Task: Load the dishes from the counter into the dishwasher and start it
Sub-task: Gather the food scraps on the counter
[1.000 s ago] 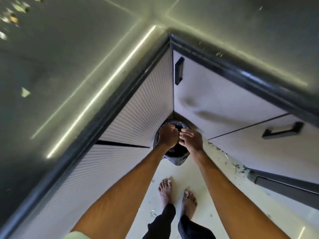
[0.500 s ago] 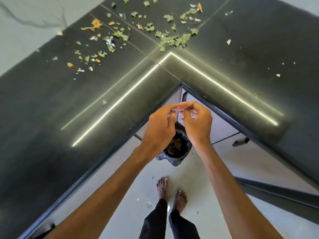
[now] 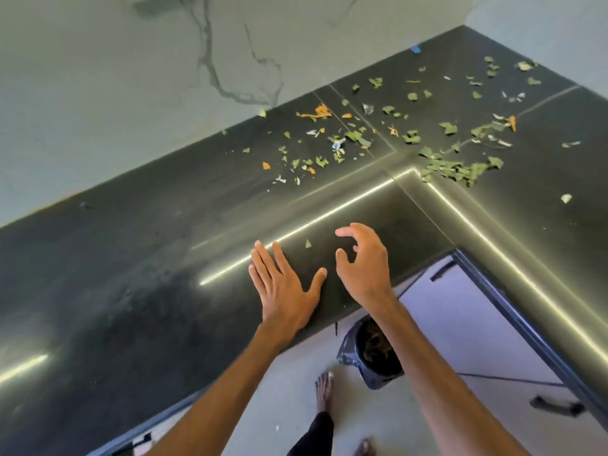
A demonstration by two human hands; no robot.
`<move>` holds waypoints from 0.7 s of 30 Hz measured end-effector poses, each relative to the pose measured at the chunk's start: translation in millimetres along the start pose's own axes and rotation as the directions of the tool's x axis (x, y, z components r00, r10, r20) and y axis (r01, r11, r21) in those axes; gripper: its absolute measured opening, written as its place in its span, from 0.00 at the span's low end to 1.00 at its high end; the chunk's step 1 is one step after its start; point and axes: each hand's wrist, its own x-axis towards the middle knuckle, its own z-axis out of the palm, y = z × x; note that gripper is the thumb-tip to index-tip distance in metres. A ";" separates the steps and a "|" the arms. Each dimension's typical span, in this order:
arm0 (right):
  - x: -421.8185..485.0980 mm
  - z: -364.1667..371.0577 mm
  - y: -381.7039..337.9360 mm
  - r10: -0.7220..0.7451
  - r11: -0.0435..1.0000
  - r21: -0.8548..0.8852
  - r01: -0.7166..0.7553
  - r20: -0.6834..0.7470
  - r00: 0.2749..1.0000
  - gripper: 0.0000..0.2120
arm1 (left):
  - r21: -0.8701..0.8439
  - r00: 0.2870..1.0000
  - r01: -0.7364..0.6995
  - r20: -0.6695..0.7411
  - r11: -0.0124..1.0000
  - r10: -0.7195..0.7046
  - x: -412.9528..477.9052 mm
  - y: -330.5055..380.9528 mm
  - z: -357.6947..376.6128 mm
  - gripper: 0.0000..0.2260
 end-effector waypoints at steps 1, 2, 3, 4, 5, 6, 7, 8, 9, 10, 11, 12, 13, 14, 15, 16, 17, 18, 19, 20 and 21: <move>8.8 4.9 1.1 0.007 1.000 -0.004 -0.007 -0.013 1.000 0.16 | 0.039 1.000 0.001 -0.009 0.999 0.000 9.3 2.8 5.9 0.48; 15.4 7.1 2.0 0.010 1.000 -0.005 -0.010 -0.026 1.000 0.16 | 0.075 1.000 -0.013 -0.022 0.997 0.014 17.0 8.4 8.9 0.47; 25.6 9.1 4.2 0.011 1.000 -0.008 -0.011 -0.043 0.999 0.16 | 0.094 0.999 -0.034 -0.037 0.995 0.038 29.3 15.4 13.1 0.47; 36.4 10.3 6.6 0.012 1.000 -0.009 -0.012 -0.059 0.998 0.16 | 0.102 0.997 -0.055 -0.046 0.993 0.060 43.1 23.3 16.5 0.46; 47.4 10.5 9.0 0.013 1.000 -0.010 -0.013 -0.074 0.997 0.16 | 0.110 0.996 -0.073 -0.051 0.991 0.079 58.0 31.6 19.6 0.46; 58.5 10.3 11.8 0.010 1.000 -0.014 -0.011 -0.082 0.997 0.16 | 0.118 0.994 -0.084 -0.054 0.989 0.091 73.5 39.5 22.9 0.46; 70.0 10.0 14.7 0.004 1.000 -0.018 -0.006 -0.090 0.996 0.16 | 0.127 0.993 -0.095 -0.060 0.987 0.104 89.8 47.1 26.0 0.46; 81.1 9.0 17.6 0.002 1.000 -0.019 -0.004 -0.100 0.995 0.16 | 0.132 0.991 -0.115 -0.059 0.984 0.124 106.3 54.9 28.6 0.45; 91.6 6.9 20.8 0.006 1.000 -0.020 -0.008 -0.111 0.994 0.15 | 0.136 0.987 -0.144 -0.053 0.980 0.152 122.0 62.9 31.6 0.45; 102.3 4.0 24.2 0.008 1.000 -0.026 -0.011 -0.120 0.993 0.15 | 0.139 0.982 -0.172 -0.052 0.975 0.181 137.5 71.4 35.0 0.45; 112.5 0.7 27.3 0.005 0.999 -0.036 -0.010 -0.130 0.992 0.15 | 0.148 0.976 -0.200 -0.056 0.969 0.210 152.1 79.9 37.9 0.45; 122.5 -3.0 31.1 -0.002 0.999 -0.051 -0.005 -0.145 0.989 0.14 | 0.156 0.970 -0.226 -0.057 0.961 0.237 165.9 88.9 40.3 0.45; 132.5 -7.0 35.1 -0.012 0.998 -0.068 0.001 -0.162 0.987 0.14 | 0.162 0.963 -0.254 -0.052 0.953 0.266 178.6 98.4 42.7 0.45; 142.0 -11.0 39.0 -0.018 0.996 -0.085 0.003 -0.178 0.984 0.13 | 0.166 0.954 -0.283 -0.051 0.945 0.295 189.6 108.0 45.2 0.45; 151.1 -14.7 42.5 -0.020 0.995 -0.103 0.000 -0.191 0.981 0.13 | 0.167 0.944 -0.311 -0.054 0.935 0.324 199.1 117.3 47.1 0.45; 159.9 -17.9 45.9 -0.017 0.993 -0.119 -0.007 -0.204 0.979 0.13 | 0.166 0.934 -0.339 -0.056 0.926 0.352 208.1 126.2 48.7 0.45; 168.0 -21.0 49.6 -0.012 0.991 -0.134 -0.017 -0.217 0.976 0.13 | 0.165 0.925 -0.362 -0.055 0.917 0.375 216.7 134.9 50.3 0.44; 175.8 -23.8 53.4 -0.007 0.989 -0.147 -0.027 -0.229 0.973 0.13 | 0.167 0.917 -0.382 -0.054 0.909 0.396 225.4 143.2 52.4 0.44; 182.8 -25.9 57.2 -0.002 0.987 -0.157 -0.036 -0.236 0.972 0.13 | 0.174 0.909 -0.400 -0.053 0.900 0.414 233.6 150.3 54.1 0.43; 189.1 -27.4 60.6 0.003 0.985 -0.167 -0.045 -0.241 0.971 0.13 | 0.182 0.900 -0.417 -0.052 0.890 0.432 240.9 156.6 55.4 0.42; 194.8 -28.2 63.7 0.006 0.983 -0.176 -0.051 -0.246 0.969 0.13 | 0.185 0.892 -0.435 -0.048 0.881 0.450 248.0 162.2 56.8 0.42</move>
